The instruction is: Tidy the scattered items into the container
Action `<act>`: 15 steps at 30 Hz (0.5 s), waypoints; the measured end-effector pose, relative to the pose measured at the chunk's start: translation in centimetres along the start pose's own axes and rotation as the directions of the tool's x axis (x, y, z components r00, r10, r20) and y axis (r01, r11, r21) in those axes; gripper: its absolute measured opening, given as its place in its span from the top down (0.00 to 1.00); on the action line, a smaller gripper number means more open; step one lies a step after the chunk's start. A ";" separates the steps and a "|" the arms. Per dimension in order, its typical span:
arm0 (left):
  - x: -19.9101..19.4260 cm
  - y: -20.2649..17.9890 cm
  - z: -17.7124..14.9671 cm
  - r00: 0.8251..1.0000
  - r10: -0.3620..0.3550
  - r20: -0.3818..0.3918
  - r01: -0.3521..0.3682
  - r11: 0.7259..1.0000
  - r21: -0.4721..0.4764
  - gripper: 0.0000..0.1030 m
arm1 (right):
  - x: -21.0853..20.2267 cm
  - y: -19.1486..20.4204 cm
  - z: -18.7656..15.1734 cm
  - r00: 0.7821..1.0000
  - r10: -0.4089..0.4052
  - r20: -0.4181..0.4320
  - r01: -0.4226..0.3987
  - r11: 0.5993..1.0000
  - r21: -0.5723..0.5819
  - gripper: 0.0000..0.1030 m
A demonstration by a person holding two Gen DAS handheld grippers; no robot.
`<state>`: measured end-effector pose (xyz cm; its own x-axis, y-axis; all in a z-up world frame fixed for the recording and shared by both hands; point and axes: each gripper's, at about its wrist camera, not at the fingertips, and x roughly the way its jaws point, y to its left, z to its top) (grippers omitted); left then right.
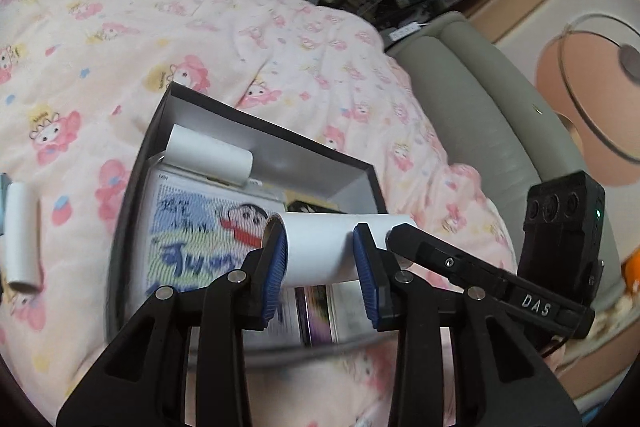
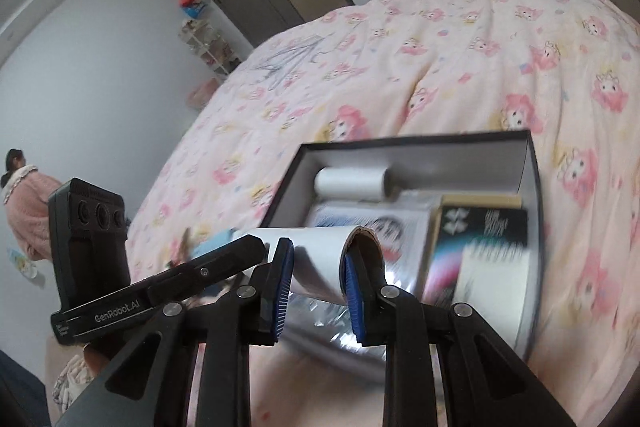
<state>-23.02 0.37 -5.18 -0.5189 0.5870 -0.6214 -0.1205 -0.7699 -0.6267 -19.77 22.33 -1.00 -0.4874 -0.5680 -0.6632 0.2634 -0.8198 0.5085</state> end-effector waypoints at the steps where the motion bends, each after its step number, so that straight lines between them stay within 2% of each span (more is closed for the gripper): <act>1: 0.8 0.2 0.4 1.000 0.004 -0.014 -0.004 1.000 -0.011 0.68 | 0.5 -0.8 0.4 1.000 -0.001 0.004 0.001 1.000 0.006 0.79; 4: 3.3 0.1 0.8 0.997 0.041 -0.068 -0.041 0.999 -0.002 0.68 | 1.5 -3.4 0.0 1.000 0.020 0.015 -0.021 0.998 0.057 0.79; 8: 6.0 -0.3 0.4 0.989 0.091 -0.120 -0.088 0.996 0.035 0.66 | 2.6 -6.2 -0.3 1.000 0.023 -0.020 -0.021 0.994 0.107 0.79; 15: 9.5 0.1 1.8 0.982 0.105 -0.158 -0.108 0.994 -0.015 0.62 | 3.9 -8.0 1.0 0.998 -0.067 -0.001 0.067 0.992 0.109 0.78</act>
<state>-29.54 5.45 -10.31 -0.3882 0.5354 -0.7501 -0.0510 -0.8252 -0.5625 -24.65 26.76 -7.09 -0.5031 -0.5118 -0.6964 0.1375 -0.8430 0.5201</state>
